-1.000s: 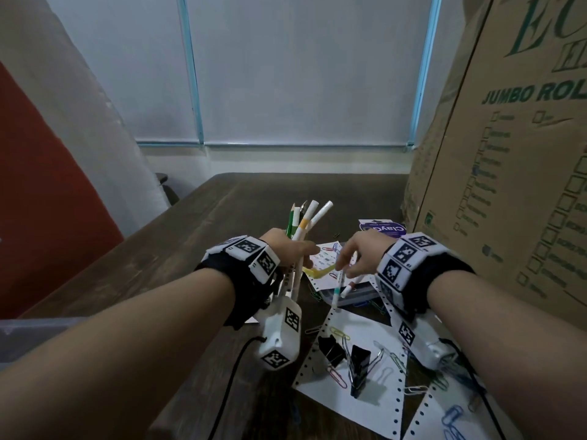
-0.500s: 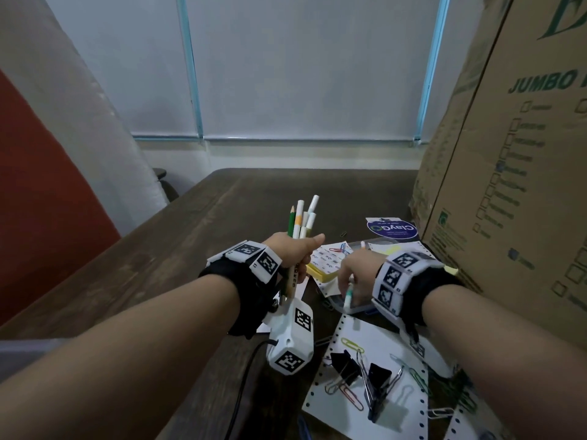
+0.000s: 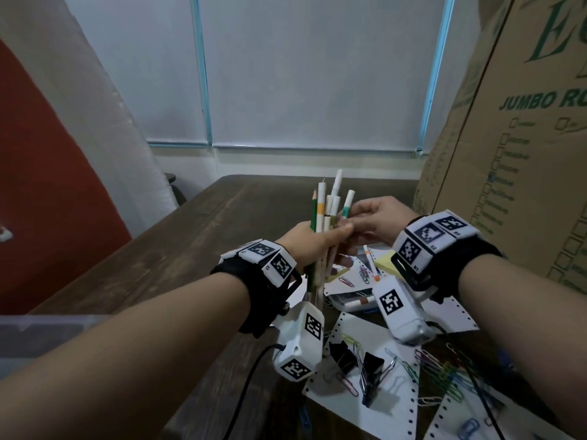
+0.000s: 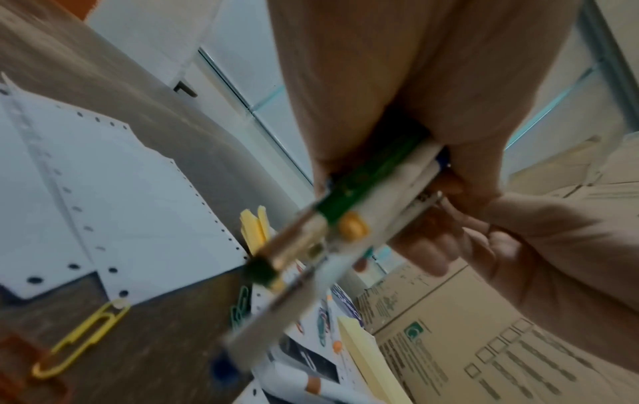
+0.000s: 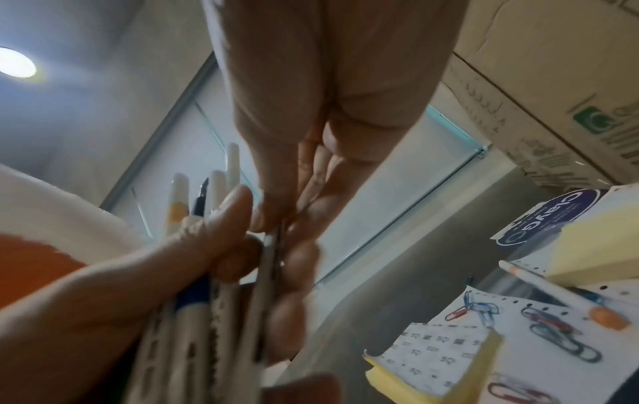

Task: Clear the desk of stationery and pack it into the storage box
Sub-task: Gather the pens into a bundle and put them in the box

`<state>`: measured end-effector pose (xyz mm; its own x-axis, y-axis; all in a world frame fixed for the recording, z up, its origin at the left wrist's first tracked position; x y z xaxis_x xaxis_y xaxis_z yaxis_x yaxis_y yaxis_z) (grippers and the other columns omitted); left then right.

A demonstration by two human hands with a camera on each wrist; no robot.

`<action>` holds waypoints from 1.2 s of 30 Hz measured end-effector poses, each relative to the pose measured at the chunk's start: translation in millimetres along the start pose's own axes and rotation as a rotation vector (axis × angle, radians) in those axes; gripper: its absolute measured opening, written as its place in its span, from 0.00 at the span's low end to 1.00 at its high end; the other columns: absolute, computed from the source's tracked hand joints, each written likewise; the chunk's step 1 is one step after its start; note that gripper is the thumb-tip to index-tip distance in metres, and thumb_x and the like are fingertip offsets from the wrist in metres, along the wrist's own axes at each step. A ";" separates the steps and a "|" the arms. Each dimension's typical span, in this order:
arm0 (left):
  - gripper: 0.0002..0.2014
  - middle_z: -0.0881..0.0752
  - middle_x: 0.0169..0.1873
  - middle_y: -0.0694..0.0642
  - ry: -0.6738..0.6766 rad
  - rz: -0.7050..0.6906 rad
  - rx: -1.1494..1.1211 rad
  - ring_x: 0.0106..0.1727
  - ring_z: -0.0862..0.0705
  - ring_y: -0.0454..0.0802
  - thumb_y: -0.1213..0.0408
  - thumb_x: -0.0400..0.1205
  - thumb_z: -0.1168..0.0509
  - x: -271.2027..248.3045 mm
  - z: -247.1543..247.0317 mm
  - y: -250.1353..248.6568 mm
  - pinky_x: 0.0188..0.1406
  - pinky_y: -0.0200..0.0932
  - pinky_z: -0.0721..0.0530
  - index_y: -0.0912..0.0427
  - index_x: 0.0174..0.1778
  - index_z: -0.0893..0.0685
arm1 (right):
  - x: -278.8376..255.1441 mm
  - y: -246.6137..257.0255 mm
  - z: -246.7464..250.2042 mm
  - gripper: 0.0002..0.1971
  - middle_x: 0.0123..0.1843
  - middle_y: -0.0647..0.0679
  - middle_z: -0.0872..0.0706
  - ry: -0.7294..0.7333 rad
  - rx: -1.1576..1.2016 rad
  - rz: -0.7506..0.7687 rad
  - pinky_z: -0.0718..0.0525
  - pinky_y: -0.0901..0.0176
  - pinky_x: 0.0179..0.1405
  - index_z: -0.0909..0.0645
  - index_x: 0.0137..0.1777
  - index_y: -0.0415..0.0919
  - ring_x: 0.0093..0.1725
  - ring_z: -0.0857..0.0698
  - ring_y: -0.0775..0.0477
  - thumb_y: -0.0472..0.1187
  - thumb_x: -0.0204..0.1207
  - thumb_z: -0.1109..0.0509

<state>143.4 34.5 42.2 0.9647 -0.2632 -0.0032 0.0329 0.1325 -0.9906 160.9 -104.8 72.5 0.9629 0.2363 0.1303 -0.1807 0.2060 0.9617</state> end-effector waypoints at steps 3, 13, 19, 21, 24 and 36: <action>0.07 0.20 0.25 0.54 -0.071 -0.007 0.047 0.19 0.22 0.45 0.64 0.79 0.31 -4.2 -6.6 -5.0 0.22 0.40 0.19 0.62 0.39 0.20 | -5.0 -6.5 7.9 0.01 0.39 0.43 0.12 -0.042 -0.141 -0.036 0.12 0.64 0.36 0.16 0.42 0.40 0.34 0.13 0.50 0.35 0.72 0.28; 0.09 0.20 0.30 0.55 -0.148 0.100 0.202 0.24 0.25 0.48 0.61 0.77 0.28 0.6 10.6 0.8 0.27 0.44 0.20 0.59 0.42 0.23 | -9.1 -61.4 27.3 0.19 0.66 0.48 0.15 0.171 -1.235 -0.240 0.25 0.64 0.62 0.18 0.67 0.43 0.66 0.18 0.50 0.38 0.75 0.29; 0.01 0.17 0.32 0.57 -0.128 0.118 0.078 0.25 0.20 0.49 0.68 0.81 0.34 -1.2 11.4 1.2 0.28 0.42 0.14 0.61 0.45 0.19 | 1.0 -80.9 0.8 0.12 0.59 0.43 0.14 0.338 -1.374 -0.297 0.24 0.64 0.40 0.16 0.56 0.39 0.56 0.17 0.44 0.37 0.73 0.27; 0.03 0.19 0.31 0.56 -0.142 0.113 0.089 0.25 0.21 0.48 0.68 0.82 0.35 0.2 14.2 1.4 0.28 0.43 0.16 0.60 0.43 0.20 | 4.1 -86.4 0.3 0.06 0.44 0.48 0.17 0.340 -1.357 -0.256 0.31 0.68 0.31 0.21 0.38 0.46 0.47 0.22 0.48 0.39 0.71 0.26; 0.04 0.19 0.31 0.55 -0.166 0.118 0.110 0.26 0.22 0.48 0.67 0.82 0.36 3.7 21.0 2.5 0.30 0.43 0.16 0.60 0.42 0.20 | 5.5 -83.7 6.0 0.09 0.36 0.53 0.23 0.287 -1.238 -0.270 0.32 0.71 0.30 0.25 0.36 0.46 0.45 0.24 0.50 0.42 0.73 0.27; 0.05 0.20 0.31 0.55 -0.213 0.173 0.153 0.26 0.23 0.48 0.65 0.83 0.36 21.1 24.8 14.2 0.30 0.43 0.17 0.58 0.41 0.21 | 56.8 -93.7 23.0 0.12 0.42 0.38 0.15 -0.241 -1.158 -0.338 0.28 0.61 0.33 0.20 0.43 0.32 0.45 0.18 0.40 0.40 0.82 0.39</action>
<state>170.7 54.5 31.5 0.9919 -0.0204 -0.1250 -0.1129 0.3048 -0.9457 237.1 -132.6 -4.7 0.9860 -0.1486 0.0759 0.1319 0.9727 0.1909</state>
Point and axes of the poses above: each hand's wrist, its own x-axis towards the middle knuckle, its own z-axis out of the back of the hand, y = z × x, the point moved 2 cm from there along x, towards the middle knuckle
